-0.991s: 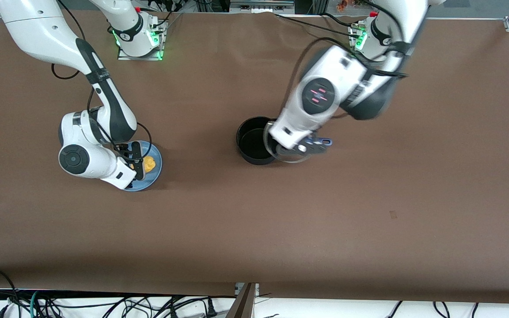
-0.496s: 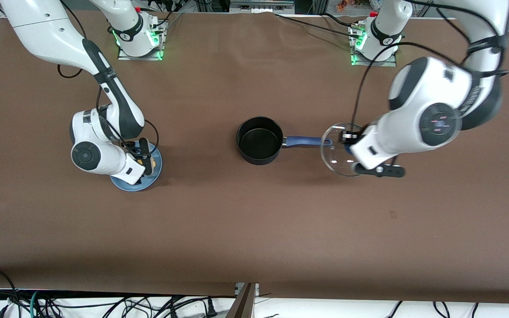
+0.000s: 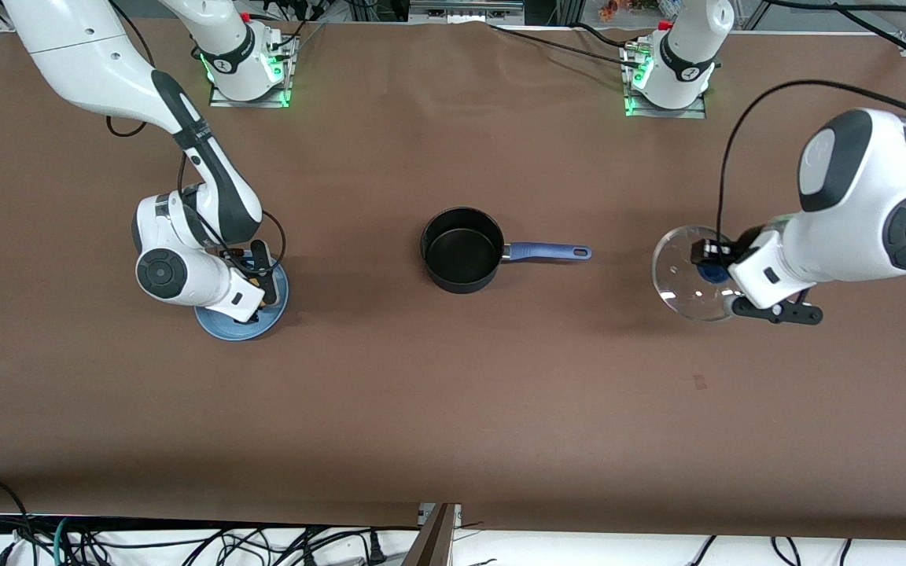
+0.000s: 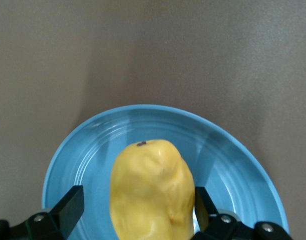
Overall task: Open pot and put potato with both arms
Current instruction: 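Move the glass lid beside the pot while the right gripper grasps the potato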
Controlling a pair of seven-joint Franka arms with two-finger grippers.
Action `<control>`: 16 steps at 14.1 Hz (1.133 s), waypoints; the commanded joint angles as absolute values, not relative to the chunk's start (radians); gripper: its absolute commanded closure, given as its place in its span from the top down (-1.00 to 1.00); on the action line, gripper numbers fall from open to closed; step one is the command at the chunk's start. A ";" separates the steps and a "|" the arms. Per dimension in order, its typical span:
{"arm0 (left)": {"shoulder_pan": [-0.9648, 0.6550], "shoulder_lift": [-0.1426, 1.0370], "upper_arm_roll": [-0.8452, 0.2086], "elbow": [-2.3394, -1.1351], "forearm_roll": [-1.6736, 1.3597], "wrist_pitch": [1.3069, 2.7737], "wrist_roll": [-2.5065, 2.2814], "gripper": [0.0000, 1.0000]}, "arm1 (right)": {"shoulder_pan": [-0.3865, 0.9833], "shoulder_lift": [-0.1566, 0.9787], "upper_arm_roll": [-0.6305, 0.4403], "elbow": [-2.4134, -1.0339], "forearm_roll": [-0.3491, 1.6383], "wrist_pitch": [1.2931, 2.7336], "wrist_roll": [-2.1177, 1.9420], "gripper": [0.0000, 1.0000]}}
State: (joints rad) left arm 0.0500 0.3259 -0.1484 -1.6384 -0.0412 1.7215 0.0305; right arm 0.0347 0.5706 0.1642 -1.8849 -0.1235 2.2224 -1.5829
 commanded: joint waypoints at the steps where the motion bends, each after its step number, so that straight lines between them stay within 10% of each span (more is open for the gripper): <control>1: 0.117 0.207 -0.120 -1.938 -0.029 2.002 0.217 -1.00 | 0.028 0.555 0.167 -1.913 -0.123 2.253 -1.640 -0.15; 6: 0.118 0.247 -0.084 -2.137 -0.031 2.285 0.250 -1.00 | 0.026 0.539 0.169 -1.884 -0.124 2.244 -1.635 -0.69; 14: 0.042 0.308 -0.086 -2.210 -0.101 2.370 0.209 -1.00 | 0.029 0.528 0.303 -1.684 -0.094 2.053 -1.297 -0.71; 15: 0.032 0.313 -0.084 -2.210 -0.097 2.376 0.209 -0.87 | 0.029 0.526 0.339 -1.662 -0.072 2.043 -1.178 -0.71; 16: 0.032 0.308 -0.084 -2.210 -0.095 2.375 0.209 0.72 | 0.031 0.526 0.380 -1.642 -0.058 2.043 -1.055 -0.71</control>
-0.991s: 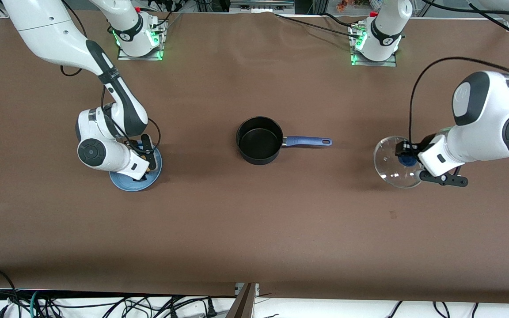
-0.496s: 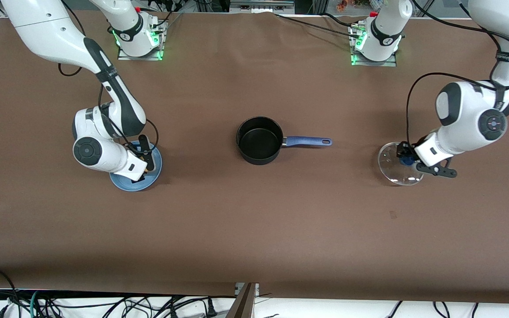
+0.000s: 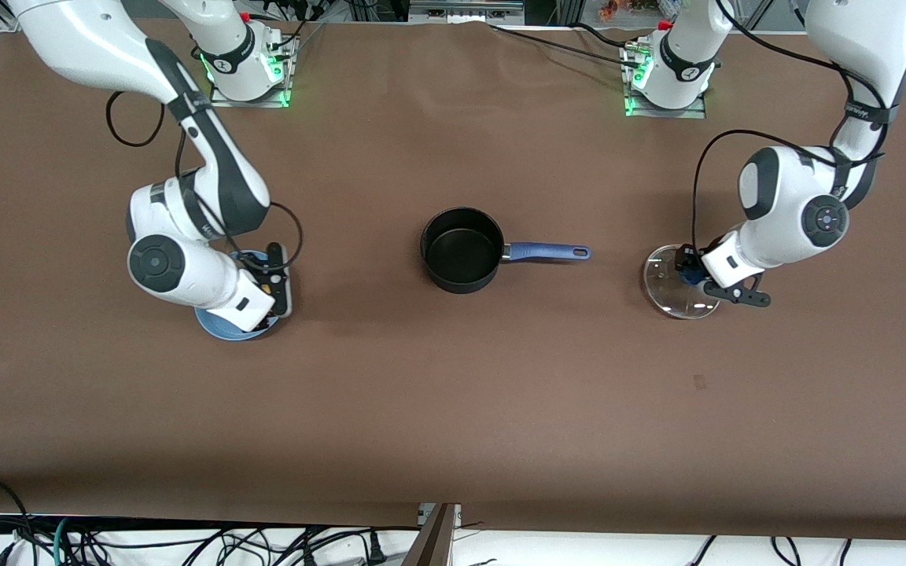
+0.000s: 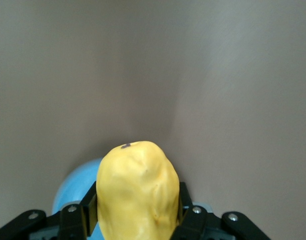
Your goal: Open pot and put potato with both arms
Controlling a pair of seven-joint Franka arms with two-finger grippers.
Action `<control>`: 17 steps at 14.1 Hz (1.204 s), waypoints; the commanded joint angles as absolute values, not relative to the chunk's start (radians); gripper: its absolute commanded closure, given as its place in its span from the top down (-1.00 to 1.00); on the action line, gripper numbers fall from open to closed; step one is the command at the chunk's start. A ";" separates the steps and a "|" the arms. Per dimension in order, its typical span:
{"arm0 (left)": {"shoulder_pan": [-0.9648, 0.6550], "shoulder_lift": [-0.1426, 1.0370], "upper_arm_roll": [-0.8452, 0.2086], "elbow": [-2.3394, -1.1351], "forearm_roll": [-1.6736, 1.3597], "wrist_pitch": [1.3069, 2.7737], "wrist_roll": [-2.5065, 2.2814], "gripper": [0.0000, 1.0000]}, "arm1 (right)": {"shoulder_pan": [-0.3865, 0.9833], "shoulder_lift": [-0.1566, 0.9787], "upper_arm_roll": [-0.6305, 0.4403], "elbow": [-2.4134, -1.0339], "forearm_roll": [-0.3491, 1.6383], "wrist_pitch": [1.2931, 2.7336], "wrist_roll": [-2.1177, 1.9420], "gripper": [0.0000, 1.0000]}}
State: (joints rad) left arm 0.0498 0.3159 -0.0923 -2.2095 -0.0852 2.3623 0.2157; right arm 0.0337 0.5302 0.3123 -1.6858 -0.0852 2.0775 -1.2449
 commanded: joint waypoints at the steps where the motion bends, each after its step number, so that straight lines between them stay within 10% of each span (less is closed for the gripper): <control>1: 0.035 0.289 -0.084 -2.210 -0.095 2.369 0.209 1.00 | 0.035 0.526 0.406 -1.626 -0.057 2.043 -0.941 -0.71; 11: 0.048 -0.135 -0.016 -2.237 -0.087 2.235 0.215 1.00 | 0.276 0.586 0.472 -1.471 -0.094 2.060 0.067 -0.71; 17: 0.043 -0.193 0.089 -1.933 -0.045 1.825 0.215 1.00 | 0.363 0.681 0.468 -1.453 -0.150 2.190 0.449 -0.70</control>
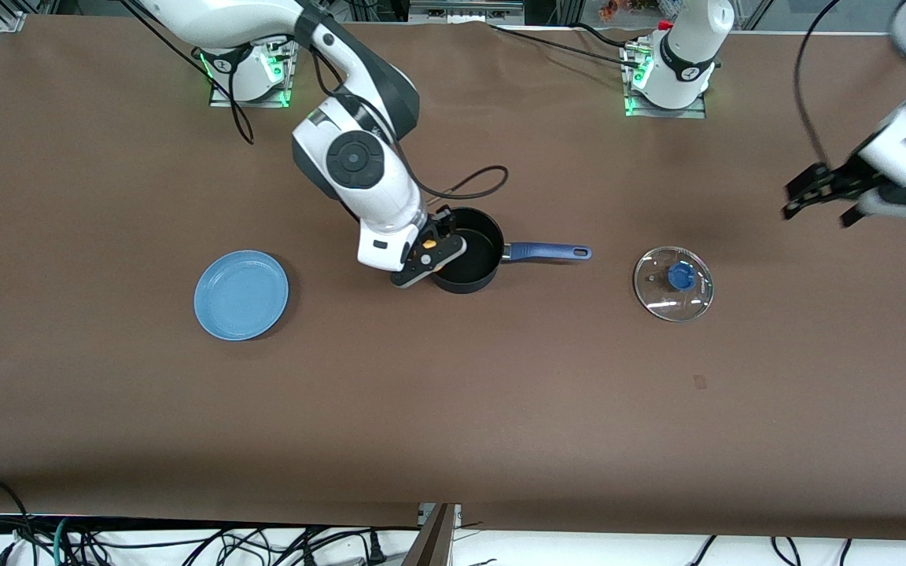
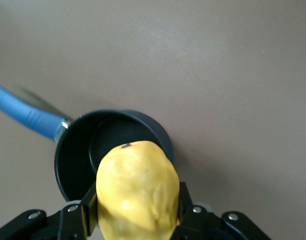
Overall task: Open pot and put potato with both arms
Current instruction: 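Carry the potato over the pot with the right gripper and lower it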
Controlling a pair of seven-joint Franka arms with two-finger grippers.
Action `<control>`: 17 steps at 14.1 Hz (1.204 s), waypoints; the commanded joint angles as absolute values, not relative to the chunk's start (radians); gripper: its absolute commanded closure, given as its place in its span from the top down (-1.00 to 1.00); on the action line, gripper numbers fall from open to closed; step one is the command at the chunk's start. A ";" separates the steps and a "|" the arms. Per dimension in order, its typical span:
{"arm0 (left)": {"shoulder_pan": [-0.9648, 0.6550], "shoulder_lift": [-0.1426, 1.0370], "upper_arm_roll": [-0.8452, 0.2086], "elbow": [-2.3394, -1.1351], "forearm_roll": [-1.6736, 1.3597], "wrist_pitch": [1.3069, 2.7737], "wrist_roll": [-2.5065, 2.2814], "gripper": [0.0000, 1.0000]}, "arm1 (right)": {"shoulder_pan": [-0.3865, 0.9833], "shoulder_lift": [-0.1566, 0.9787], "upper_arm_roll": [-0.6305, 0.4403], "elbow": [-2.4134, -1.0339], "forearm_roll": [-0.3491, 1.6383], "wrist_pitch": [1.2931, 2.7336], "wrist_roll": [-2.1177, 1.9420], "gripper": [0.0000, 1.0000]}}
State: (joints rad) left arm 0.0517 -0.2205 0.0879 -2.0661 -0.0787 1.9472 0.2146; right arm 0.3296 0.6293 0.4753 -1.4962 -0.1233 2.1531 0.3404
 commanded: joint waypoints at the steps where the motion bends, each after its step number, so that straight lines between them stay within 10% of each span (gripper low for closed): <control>1: 0.041 -0.189 0.083 -1.884 -0.017 1.784 0.213 1.00 | 0.374 0.693 0.468 -1.453 -0.152 2.203 0.480 -0.70; 6: 0.041 -0.068 0.057 -1.665 -0.011 1.651 0.181 1.00 | 0.416 0.727 0.465 -1.454 -0.156 2.217 0.609 -0.68; 17: 0.015 -0.034 0.048 -1.661 -0.034 1.672 0.095 1.00 | 0.443 0.787 0.445 -1.468 -0.187 2.215 0.802 -0.65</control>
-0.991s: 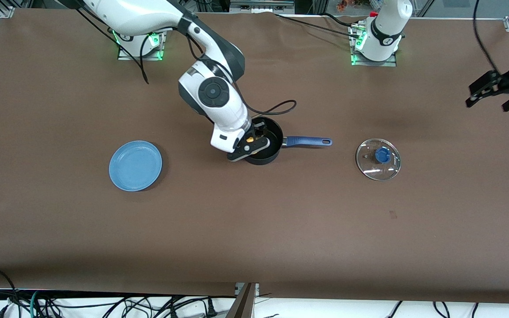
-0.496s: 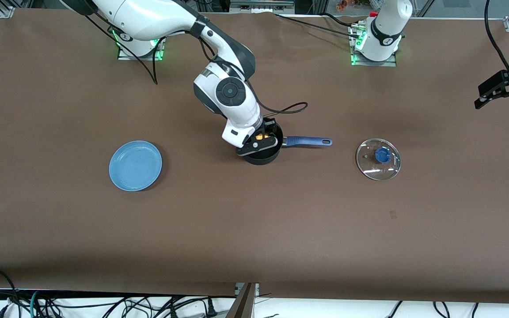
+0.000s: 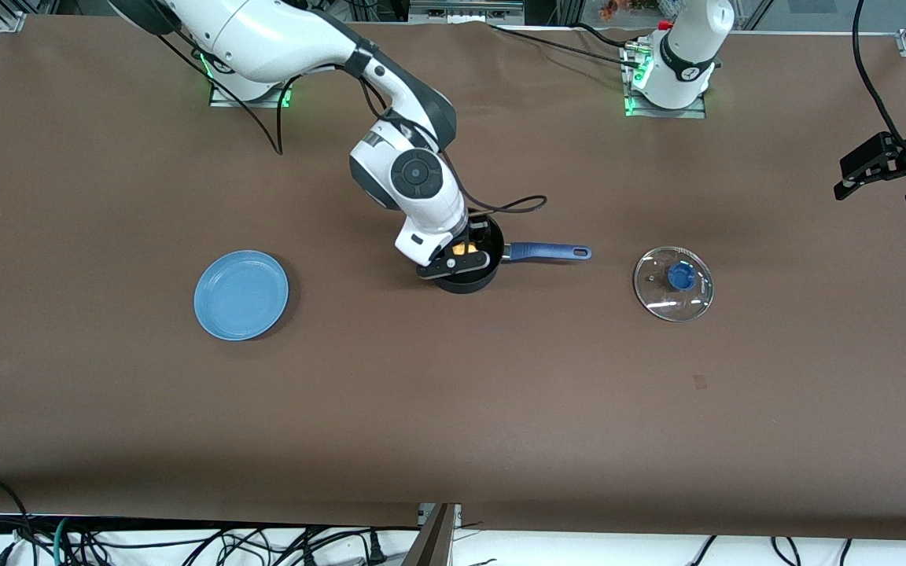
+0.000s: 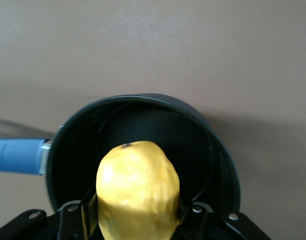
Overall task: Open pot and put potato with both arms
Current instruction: 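Carry the potato over the pot with the right gripper and lower it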
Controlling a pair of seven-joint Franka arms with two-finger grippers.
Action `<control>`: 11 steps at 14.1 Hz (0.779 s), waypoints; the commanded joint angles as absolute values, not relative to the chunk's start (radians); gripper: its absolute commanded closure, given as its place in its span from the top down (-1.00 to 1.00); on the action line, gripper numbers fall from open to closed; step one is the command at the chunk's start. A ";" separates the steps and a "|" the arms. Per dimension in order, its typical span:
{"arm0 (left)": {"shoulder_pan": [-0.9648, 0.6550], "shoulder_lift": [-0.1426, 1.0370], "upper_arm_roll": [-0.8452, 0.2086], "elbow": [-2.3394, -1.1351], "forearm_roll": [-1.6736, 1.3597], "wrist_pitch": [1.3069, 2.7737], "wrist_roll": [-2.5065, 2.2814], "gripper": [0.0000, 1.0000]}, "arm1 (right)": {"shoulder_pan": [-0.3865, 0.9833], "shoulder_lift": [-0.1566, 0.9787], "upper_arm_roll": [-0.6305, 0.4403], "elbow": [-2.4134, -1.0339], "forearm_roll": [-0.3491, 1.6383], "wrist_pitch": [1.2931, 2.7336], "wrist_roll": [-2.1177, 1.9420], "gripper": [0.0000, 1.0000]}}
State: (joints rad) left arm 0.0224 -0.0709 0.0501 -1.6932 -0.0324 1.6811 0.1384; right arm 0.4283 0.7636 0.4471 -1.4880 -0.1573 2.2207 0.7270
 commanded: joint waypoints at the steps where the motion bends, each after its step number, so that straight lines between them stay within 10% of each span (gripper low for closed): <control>1: 0.015 -0.023 0.046 -1.660 -0.044 1.672 0.071 1.00 | 0.446 0.791 0.443 -1.468 -0.195 2.215 0.810 -0.64; 6: 0.017 -0.020 0.046 -1.657 -0.057 1.672 0.054 1.00 | 0.459 0.795 0.445 -1.466 -0.193 2.217 0.845 -0.60; 7: 0.018 -0.020 0.048 -1.657 -0.058 1.672 0.055 1.00 | 0.459 0.795 0.445 -1.466 -0.193 2.217 0.845 -0.31; 9: 0.020 -0.015 0.048 -1.644 -0.057 1.672 0.055 1.00 | 0.459 0.795 0.445 -1.466 -0.195 2.218 0.842 0.99; 11: 0.020 0.005 0.048 -1.638 -0.049 1.672 0.055 1.00 | 0.451 0.792 0.445 -1.454 -0.193 2.217 0.836 1.00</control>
